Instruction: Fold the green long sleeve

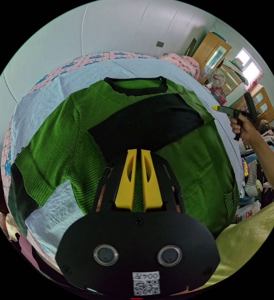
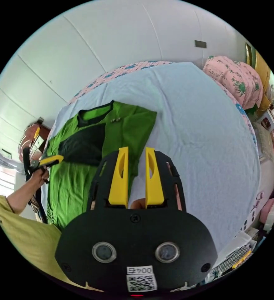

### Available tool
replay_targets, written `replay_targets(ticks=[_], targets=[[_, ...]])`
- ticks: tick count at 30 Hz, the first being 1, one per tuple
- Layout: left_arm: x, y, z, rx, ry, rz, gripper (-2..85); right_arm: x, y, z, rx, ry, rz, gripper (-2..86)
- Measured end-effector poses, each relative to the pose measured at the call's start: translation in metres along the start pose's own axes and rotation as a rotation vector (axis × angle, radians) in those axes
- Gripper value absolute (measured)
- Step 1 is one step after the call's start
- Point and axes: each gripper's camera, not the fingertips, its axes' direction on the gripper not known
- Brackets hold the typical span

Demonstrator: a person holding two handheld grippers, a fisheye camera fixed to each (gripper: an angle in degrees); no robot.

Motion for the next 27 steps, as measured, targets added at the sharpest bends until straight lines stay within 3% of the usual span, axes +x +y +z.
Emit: replay_targets(ticks=[4,10,16,22,27], targets=[[0.003,-0.003,-0.002,-0.003,0.006,0.004,1.7,-0.019,0.026,0.026,-0.107,0.17,-0.082,6.6],[0.023,0.008,-0.04,-0.02,-0.004,0.08,0.5,-0.06,0.061,-0.02,-0.049,0.029,-0.071,5.1],[0.066,0.087,-0.068,-0.173,0.042,0.14,0.2,-0.13,0.154,-0.008,-0.302,-0.082,-0.081,3.5],[0.123,0.137,-0.05,-0.306,0.002,0.217,0.1,-0.174,0.229,0.033,-0.503,0.006,-0.036,-0.5],[0.137,0.141,-0.054,-0.271,-0.044,0.262,0.1,-0.2,0.253,0.067,-0.571,0.144,-0.066,-0.8]])
